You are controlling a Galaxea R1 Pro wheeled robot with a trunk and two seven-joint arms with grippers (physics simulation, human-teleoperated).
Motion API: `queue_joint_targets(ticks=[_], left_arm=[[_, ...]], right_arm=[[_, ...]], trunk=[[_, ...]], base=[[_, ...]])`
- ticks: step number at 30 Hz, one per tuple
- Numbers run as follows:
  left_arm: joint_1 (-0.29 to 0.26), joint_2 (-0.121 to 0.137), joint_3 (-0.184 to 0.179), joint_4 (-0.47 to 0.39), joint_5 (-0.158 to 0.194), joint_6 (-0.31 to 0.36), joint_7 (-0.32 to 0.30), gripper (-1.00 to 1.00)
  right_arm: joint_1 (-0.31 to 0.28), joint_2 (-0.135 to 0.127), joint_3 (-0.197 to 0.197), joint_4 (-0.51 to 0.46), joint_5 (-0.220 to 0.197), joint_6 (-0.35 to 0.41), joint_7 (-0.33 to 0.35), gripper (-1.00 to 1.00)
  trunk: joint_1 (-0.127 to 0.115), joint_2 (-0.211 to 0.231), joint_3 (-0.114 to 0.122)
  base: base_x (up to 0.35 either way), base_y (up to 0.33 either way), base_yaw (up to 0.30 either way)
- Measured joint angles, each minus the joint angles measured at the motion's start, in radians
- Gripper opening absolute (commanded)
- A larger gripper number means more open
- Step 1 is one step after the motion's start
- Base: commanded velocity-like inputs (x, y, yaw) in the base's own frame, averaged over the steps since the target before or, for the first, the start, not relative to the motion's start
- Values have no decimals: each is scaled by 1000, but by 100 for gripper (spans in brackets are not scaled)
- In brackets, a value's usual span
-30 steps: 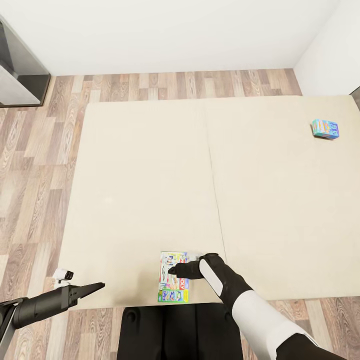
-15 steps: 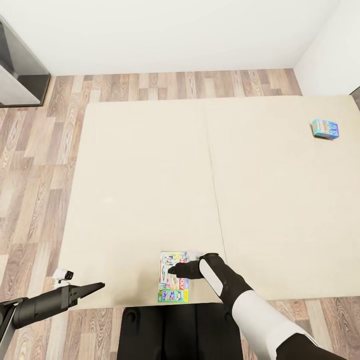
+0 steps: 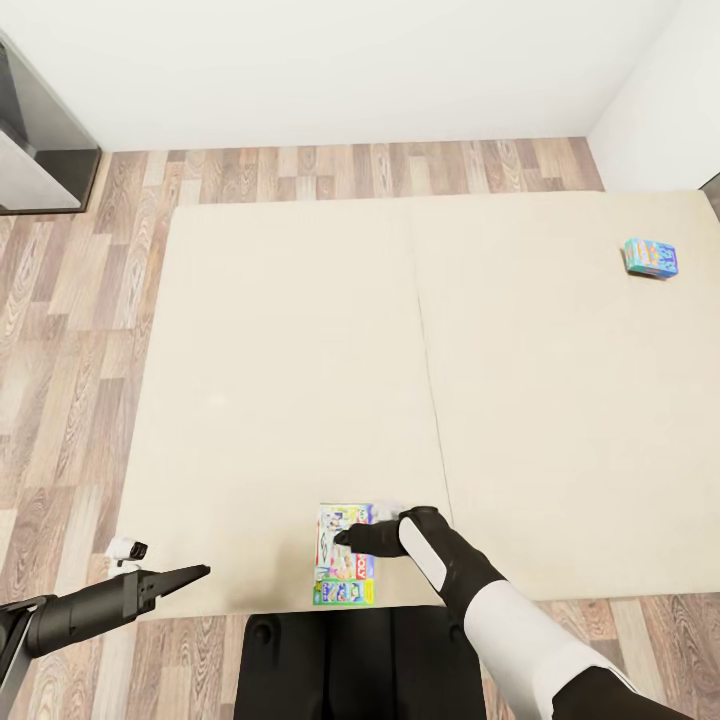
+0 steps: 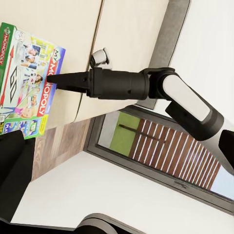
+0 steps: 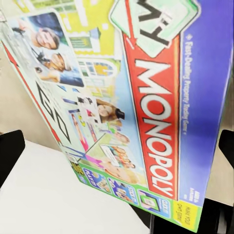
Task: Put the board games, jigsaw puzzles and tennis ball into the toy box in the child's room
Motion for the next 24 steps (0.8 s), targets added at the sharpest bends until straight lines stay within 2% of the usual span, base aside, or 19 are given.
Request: queue_joint_targets(ticks=[5,24], left_arm=[[0,0,0,0,-1,0,0,100],[0,0,0,0,-2,0,0,100]], right_arm=[[0,0,0,3,-1,-25,0,100],[0,0,1,12,0,-35,-5,100]], trunk=[[0,0,0],[0,0,0]], base=[[0,0,0],[0,0,0]])
